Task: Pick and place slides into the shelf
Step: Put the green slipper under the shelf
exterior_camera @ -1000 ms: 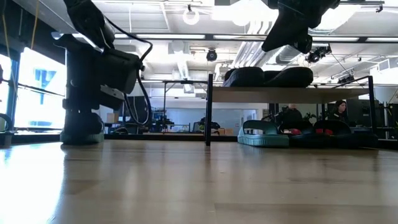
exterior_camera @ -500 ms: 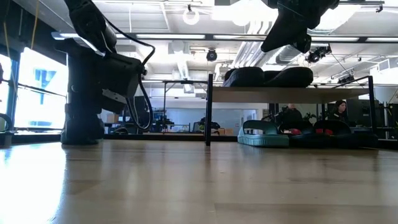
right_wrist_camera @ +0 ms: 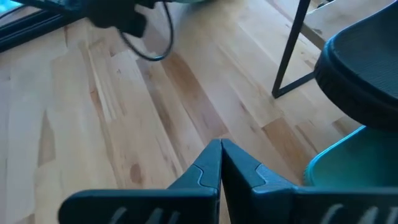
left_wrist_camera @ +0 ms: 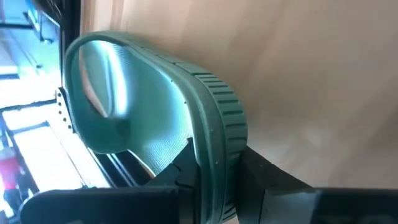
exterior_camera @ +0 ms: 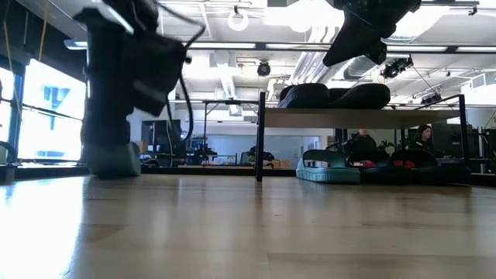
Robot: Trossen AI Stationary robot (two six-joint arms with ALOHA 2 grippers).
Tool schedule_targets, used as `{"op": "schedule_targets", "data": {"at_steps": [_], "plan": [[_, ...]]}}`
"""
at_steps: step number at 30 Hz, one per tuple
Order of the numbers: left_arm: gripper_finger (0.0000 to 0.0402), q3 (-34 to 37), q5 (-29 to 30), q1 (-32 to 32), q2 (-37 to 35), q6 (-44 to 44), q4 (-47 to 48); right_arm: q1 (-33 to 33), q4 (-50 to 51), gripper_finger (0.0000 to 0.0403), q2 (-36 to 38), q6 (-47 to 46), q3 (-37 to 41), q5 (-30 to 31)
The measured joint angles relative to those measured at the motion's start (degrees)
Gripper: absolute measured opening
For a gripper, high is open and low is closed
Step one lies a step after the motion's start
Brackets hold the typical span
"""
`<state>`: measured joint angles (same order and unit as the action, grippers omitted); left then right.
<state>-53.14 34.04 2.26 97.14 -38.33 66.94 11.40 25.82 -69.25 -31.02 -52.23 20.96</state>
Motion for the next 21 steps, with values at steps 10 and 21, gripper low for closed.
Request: {"op": "schedule_targets", "data": {"at_steps": [10,21], "plan": [[0.0044,-18.16,-4.1,-10.75,-0.04,3.49,10.15,-0.13,-0.32,0.0,3.2,1.77,-0.02,1.14],[0.0043,-37.68,-19.22,-21.99,-0.11,14.73,14.11,-0.13,3.41,0.0,13.89,2.63,-0.04,-0.04]]}}
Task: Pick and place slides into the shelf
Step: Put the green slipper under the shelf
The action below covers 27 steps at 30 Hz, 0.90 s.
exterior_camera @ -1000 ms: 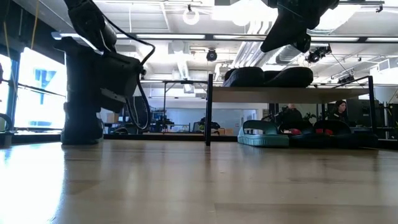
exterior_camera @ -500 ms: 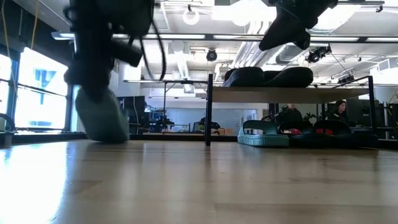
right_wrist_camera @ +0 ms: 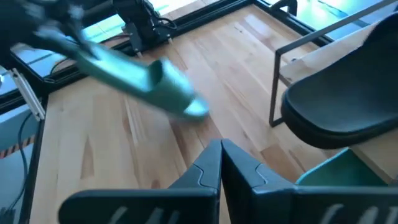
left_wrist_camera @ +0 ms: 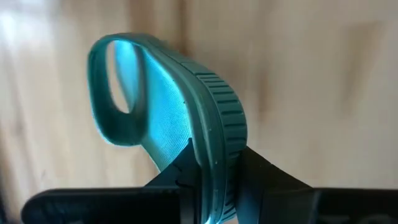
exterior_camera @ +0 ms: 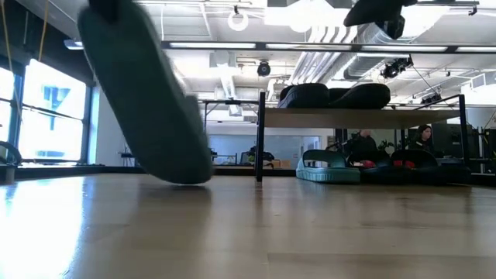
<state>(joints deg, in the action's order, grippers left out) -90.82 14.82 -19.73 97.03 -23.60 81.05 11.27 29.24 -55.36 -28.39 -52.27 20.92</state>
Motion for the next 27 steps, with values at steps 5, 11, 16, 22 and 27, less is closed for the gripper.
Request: {"op": "schedule_targets", "data": {"at_steps": [5,11,16,22,27], "plan": [[0.0043,-6.55,-1.61,-1.77,0.51,0.09,-3.42,0.02,1.97,0.0,3.03,0.25,0.0,-0.04],[0.0042,-10.05,4.62,-0.69,5.44,0.74,-10.08,0.04,2.73,0.0,3.29,1.41,0.0,-1.97],[0.0042,-12.99,6.68,1.26,12.04,2.72,-11.25,0.04,3.56,0.0,3.28,0.38,0.0,-2.53],[0.004,-18.04,9.78,2.72,18.31,4.29,-14.53,0.04,4.57,0.0,3.44,0.36,0.0,-2.74],[0.004,-22.3,11.85,4.45,22.13,2.27,-12.24,0.04,5.12,0.0,3.46,0.36,0.0,-2.75]]}}
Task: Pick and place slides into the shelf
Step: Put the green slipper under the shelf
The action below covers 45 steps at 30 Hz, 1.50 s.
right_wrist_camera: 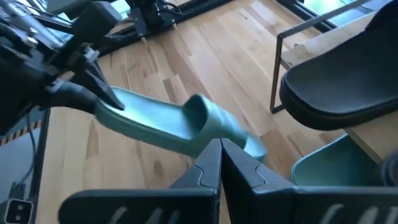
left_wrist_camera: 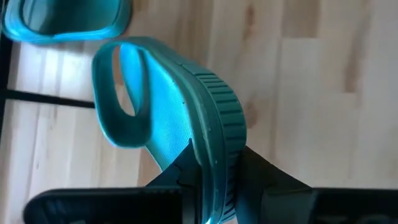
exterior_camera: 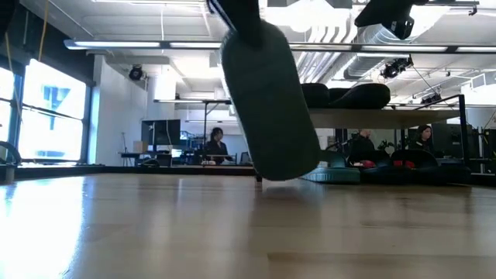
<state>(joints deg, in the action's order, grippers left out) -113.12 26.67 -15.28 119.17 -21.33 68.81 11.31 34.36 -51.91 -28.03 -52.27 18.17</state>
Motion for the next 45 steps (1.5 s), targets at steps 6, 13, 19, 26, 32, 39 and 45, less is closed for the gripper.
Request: {"op": "schedule_targets", "data": {"at_steps": [6,13,19,26,32,39,45], "plan": [[0.004,-3.55,2.35,1.01,3.73,1.51,2.6,0.0,0.94,0.0,-0.02,0.02,0.0,0.0],[0.004,-8.55,4.71,1.04,7.35,6.12,3.86,0.0,2.07,0.0,0.0,1.11,0.0,-1.71],[0.0039,-8.91,7.71,1.07,8.46,4.54,6.69,0.0,3.89,0.0,0.29,0.61,0.0,-3.0],[0.0039,-8.97,8.67,2.26,10.6,1.95,9.94,0.01,4.54,0.0,0.29,-0.23,0.0,-8.89],[0.0039,-8.99,9.42,2.57,11.55,1.75,8.51,0.55,12.4,0.0,-0.18,-20.12,1.02,-16.64],[0.0038,-8.92,10.45,2.1,11.79,1.43,8.84,6.66,-14.06,0.0,0.16,-45.01,16.33,-25.71],[0.0038,-8.92,9.82,1.78,11.79,1.34,6.59,16.33,-49.26,0.0,-0.96,-66.54,33.52,-4.76]]}}
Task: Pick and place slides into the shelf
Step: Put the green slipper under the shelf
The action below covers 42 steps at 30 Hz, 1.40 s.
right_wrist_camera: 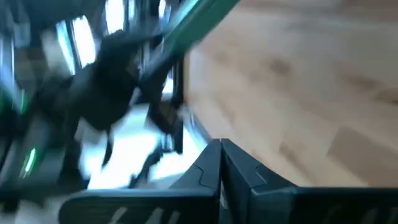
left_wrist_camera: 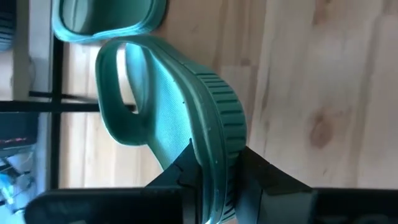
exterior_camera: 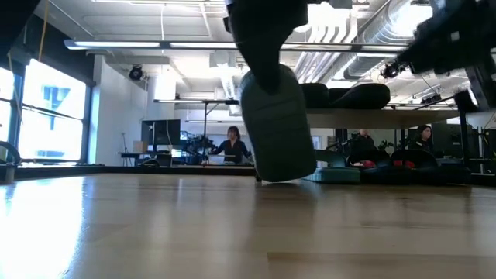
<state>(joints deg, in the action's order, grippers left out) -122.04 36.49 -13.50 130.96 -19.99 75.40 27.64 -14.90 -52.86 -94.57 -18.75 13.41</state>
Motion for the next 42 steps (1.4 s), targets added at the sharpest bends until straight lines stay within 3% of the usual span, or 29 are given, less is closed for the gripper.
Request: {"op": "schedule_targets", "data": {"at_steps": [3,10,17,25,31,42], "plan": [[0.0038,0.0,-0.33,-0.02,0.0,0.08,-3.19,4.24,-3.77,0.0,-2.05,-10.03,4.23,10.72],[0.0038,0.0,-1.26,-0.02,-0.02,0.11,-9.7,9.46,-15.2,0.0014,-12.74,-20.56,6.46,17.8],[0.0038,-0.03,-2.68,-0.11,1.78,0.66,-12.26,9.94,-33.23,0.0089,-23.35,-18.5,6.5,20.66],[0.0038,-0.01,-2.89,-0.18,2.94,0.36,-13.54,7.5,-36.08,0.0176,-32.28,-25.22,2.84,20.1],[0.0038,-0.02,-4.66,-0.15,3.38,0.42,-14.1,5.24,-39.11,0.0184,-36.8,-24.46,-1.58,22.9],[0.0038,0.02,-7.16,-0.11,3.45,2.13,-14.76,3.65,-40.93,0.0184,-40.96,-28.17,-2.34,26.3]]}}
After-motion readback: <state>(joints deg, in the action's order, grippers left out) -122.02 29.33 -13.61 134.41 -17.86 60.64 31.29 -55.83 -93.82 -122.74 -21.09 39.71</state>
